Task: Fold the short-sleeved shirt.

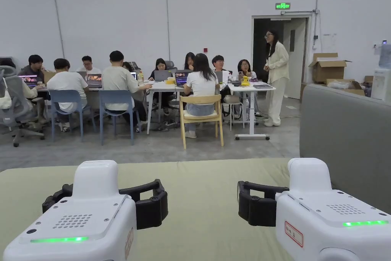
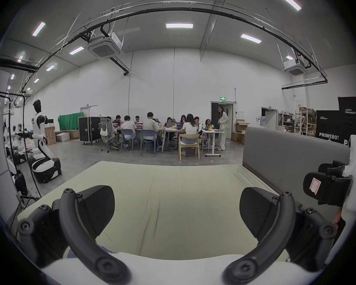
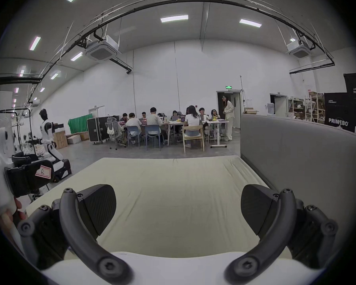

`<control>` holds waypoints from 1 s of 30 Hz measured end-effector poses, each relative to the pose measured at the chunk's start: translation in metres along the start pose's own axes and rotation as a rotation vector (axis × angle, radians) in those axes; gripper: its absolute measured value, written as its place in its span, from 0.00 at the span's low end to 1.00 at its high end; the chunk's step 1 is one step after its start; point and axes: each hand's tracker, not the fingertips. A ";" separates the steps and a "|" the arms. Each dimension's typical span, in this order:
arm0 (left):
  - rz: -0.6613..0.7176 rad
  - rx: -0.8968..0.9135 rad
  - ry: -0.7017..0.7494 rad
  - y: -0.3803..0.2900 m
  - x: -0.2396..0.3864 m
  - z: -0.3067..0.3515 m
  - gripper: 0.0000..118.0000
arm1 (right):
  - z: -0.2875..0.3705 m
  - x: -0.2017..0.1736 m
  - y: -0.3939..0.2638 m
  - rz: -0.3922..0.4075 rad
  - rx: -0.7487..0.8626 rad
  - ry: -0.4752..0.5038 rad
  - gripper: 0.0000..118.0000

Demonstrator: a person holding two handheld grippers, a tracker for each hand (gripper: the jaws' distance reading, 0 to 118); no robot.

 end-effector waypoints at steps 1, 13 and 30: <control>0.001 -0.002 0.001 0.000 0.000 -0.001 1.00 | 0.000 0.000 0.000 -0.001 0.001 0.000 1.00; -0.003 -0.022 -0.006 -0.005 0.001 -0.007 1.00 | 0.000 -0.001 0.000 0.007 0.003 -0.006 1.00; -0.005 -0.005 -0.005 0.000 0.000 -0.008 1.00 | -0.002 0.000 0.001 0.005 0.003 -0.015 1.00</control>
